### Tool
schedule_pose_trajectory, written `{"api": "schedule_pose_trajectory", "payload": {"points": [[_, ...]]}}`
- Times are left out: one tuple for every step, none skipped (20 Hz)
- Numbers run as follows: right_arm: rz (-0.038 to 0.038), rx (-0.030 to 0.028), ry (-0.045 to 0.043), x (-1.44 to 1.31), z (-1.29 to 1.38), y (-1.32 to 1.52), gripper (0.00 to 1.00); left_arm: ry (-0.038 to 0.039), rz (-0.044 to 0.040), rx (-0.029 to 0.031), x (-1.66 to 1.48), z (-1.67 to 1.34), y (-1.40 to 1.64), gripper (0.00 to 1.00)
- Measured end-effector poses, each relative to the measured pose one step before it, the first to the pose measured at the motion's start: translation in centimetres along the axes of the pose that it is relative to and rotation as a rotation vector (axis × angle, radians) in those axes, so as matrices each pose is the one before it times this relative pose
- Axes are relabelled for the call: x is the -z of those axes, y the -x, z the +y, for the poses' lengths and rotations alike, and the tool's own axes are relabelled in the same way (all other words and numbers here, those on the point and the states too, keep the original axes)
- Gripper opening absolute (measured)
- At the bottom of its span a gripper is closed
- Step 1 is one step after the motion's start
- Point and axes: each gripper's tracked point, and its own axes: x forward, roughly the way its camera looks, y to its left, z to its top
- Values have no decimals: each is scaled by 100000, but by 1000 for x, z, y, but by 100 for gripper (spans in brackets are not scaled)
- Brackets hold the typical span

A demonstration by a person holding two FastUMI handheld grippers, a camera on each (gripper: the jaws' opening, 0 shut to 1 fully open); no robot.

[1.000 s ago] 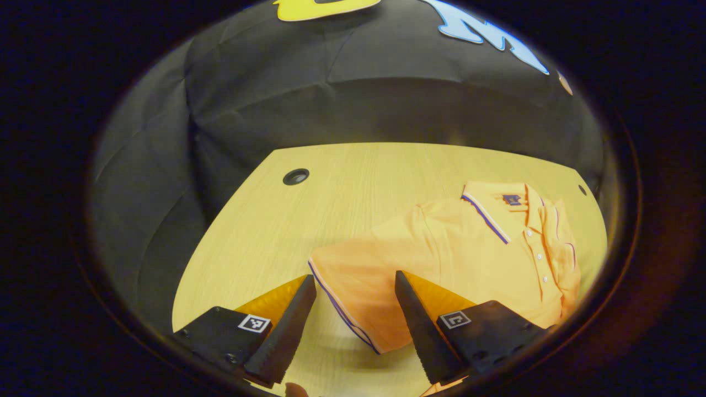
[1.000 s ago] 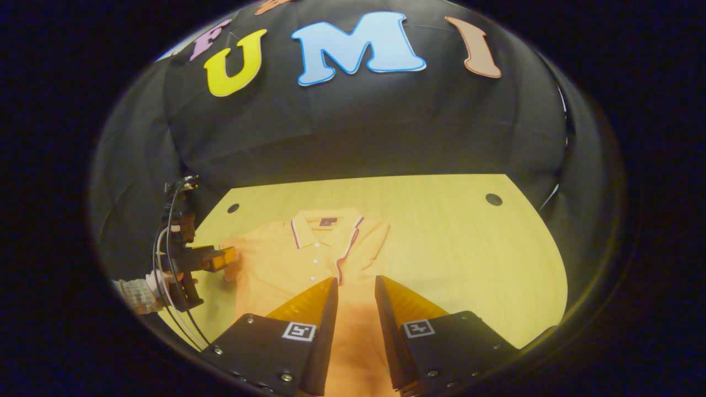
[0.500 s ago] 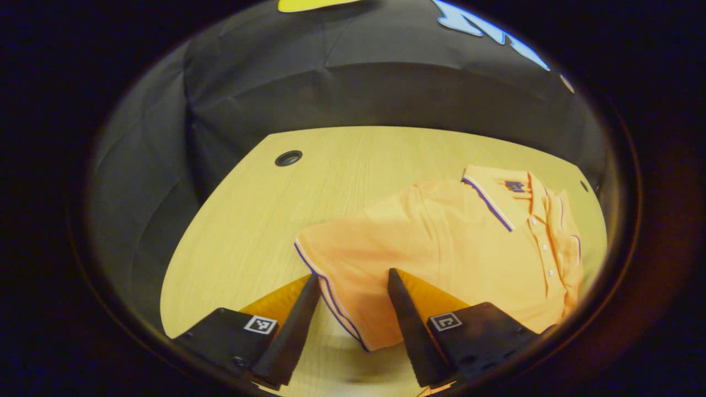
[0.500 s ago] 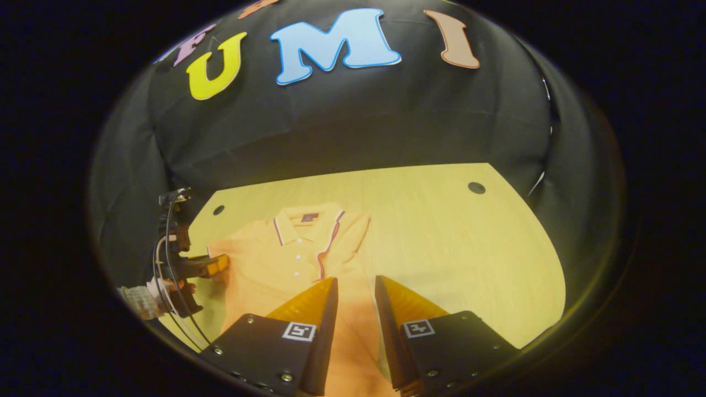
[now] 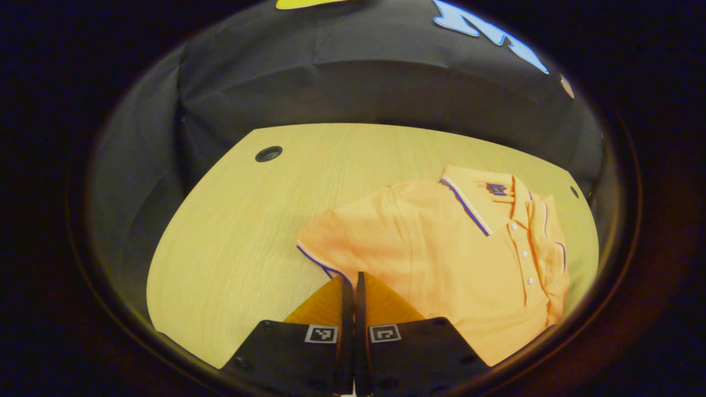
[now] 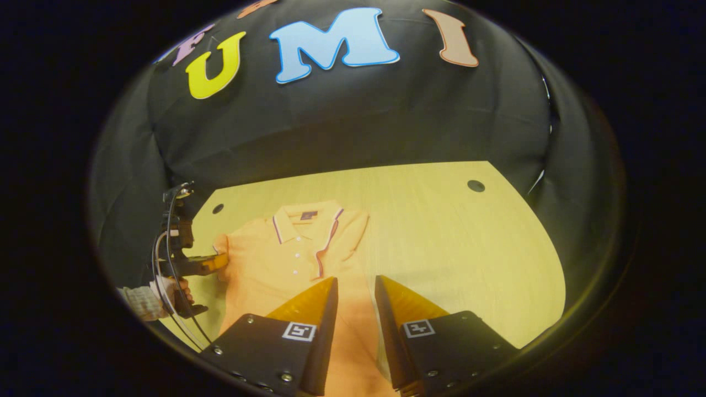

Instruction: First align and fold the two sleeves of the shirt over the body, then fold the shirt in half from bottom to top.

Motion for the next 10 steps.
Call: {"api": "schedule_pose_trajectory", "payload": {"points": [[-5, -104, -10, 113, -45, 84, 43, -701, 130, 152, -13, 47, 149, 6], [195, -148, -63, 72, 24, 57, 43, -1043, 436, -397, -5, 77, 4, 6], [128, -32, -19, 200, -68, 84, 43, -1412, 400, -915, -80, -16, 6, 6], [-235, -108, -61, -55, -13, 173, 43, -1207, -583, -508, -316, -13, 132, 6], [-352, -58, 41, 79, -39, 28, 43, -808, -1890, 300, -764, -362, 503, 6], [-23, 64, 20, 1, -135, 64, 43, -1028, -2210, 980, -928, -664, 535, 6], [-138, -47, -274, 130, -50, -38, 43, -1166, -1929, 1624, -731, -835, 556, 6], [-109, -96, -460, -15, -10, 29, 43, -1052, -1784, 2186, -899, -1144, 630, 6], [-64, -64, -464, 177, -82, 81, 43, -981, -1842, 2063, -796, -1186, 414, 6], [-109, -46, -461, -3, -53, 33, 43, -1064, -1842, 2241, -843, -1419, 477, 6]]}}
